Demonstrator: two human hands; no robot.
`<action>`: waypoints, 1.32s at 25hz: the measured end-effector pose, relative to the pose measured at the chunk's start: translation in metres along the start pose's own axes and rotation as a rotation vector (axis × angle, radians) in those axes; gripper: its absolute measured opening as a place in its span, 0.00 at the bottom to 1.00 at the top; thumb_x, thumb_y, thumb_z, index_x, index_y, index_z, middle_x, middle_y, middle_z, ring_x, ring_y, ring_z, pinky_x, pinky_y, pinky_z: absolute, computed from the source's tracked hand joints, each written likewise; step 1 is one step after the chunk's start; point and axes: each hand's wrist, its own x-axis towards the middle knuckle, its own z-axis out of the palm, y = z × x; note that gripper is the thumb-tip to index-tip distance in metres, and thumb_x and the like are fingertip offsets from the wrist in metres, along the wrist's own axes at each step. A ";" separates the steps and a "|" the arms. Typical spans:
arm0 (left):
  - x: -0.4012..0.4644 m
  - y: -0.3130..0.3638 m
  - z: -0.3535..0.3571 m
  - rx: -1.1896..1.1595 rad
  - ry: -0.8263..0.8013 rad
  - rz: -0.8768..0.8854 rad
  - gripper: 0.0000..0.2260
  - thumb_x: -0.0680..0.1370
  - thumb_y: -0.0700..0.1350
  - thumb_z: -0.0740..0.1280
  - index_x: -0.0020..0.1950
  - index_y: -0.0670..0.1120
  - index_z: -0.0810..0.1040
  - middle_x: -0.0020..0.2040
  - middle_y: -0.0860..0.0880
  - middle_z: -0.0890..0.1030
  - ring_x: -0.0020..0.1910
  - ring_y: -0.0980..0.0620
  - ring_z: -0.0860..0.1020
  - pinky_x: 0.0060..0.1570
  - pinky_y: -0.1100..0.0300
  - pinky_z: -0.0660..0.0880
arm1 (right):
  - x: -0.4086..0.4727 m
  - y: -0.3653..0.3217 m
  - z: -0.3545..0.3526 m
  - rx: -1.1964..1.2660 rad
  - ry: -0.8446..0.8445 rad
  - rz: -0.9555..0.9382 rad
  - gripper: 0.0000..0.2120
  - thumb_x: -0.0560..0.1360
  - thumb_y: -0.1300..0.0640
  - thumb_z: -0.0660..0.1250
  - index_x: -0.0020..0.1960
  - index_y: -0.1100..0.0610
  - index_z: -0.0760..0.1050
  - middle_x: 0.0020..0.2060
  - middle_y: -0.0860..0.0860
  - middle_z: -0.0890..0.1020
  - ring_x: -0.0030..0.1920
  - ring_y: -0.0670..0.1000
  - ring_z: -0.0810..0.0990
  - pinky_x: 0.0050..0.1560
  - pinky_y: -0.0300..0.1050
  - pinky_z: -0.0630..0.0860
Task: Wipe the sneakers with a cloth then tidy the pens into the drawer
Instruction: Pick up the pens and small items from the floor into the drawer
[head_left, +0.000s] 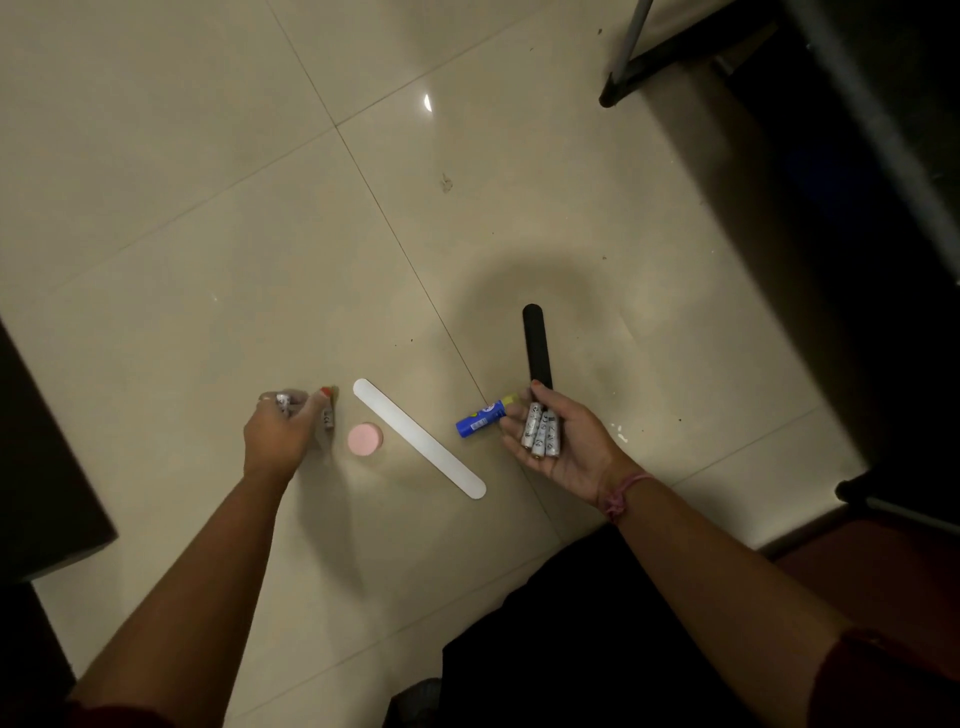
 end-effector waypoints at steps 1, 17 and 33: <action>0.005 0.005 0.006 0.032 -0.029 0.000 0.19 0.73 0.59 0.70 0.48 0.43 0.79 0.42 0.48 0.80 0.44 0.48 0.77 0.42 0.59 0.68 | -0.002 -0.001 0.000 -0.003 -0.013 -0.005 0.07 0.78 0.55 0.62 0.48 0.57 0.76 0.38 0.54 0.84 0.38 0.50 0.84 0.44 0.46 0.81; -0.094 0.061 -0.028 -0.810 -0.135 -0.098 0.09 0.82 0.43 0.59 0.42 0.47 0.72 0.37 0.49 0.73 0.39 0.52 0.75 0.43 0.59 0.77 | -0.111 -0.069 0.004 -0.010 -0.160 -0.116 0.16 0.79 0.59 0.56 0.62 0.63 0.73 0.58 0.60 0.80 0.57 0.57 0.81 0.57 0.51 0.77; -0.386 0.278 -0.142 -0.653 -0.873 0.224 0.10 0.80 0.36 0.61 0.61 0.40 0.73 0.49 0.38 0.83 0.46 0.44 0.84 0.49 0.51 0.81 | -0.437 -0.030 0.045 0.195 -0.195 -0.531 0.22 0.73 0.62 0.60 0.66 0.63 0.69 0.59 0.65 0.78 0.55 0.59 0.82 0.58 0.54 0.76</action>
